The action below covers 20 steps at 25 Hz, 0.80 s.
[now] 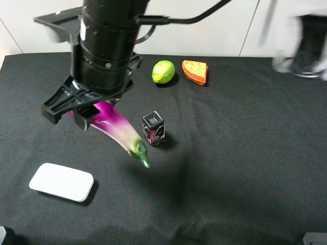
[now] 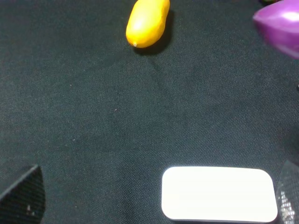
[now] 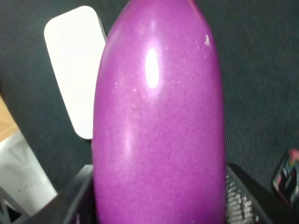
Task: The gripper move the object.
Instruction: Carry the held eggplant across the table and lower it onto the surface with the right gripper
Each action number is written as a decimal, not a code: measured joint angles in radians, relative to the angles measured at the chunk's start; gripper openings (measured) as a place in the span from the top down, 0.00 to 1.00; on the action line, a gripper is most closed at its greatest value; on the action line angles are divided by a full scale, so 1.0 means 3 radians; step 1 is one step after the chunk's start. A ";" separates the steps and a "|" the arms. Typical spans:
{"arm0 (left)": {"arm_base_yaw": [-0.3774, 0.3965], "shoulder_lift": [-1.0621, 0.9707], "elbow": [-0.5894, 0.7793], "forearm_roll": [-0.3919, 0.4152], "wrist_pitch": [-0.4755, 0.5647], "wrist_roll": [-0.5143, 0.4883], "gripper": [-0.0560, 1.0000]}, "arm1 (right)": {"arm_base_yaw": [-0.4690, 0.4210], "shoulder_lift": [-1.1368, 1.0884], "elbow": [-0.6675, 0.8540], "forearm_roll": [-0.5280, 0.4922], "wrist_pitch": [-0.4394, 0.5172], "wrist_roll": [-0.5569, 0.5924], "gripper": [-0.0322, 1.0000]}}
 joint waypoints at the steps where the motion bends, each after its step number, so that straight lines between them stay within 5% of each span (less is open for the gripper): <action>1: 0.0000 0.0000 0.0000 0.0000 0.0000 0.0000 0.02 | 0.0004 0.0054 -0.0044 0.0000 0.0000 -0.0024 0.58; 20: 0.0000 0.0000 0.0000 0.0000 0.0000 0.0000 0.02 | 0.0083 0.0868 -0.0471 -0.0089 -0.0504 -0.0218 0.58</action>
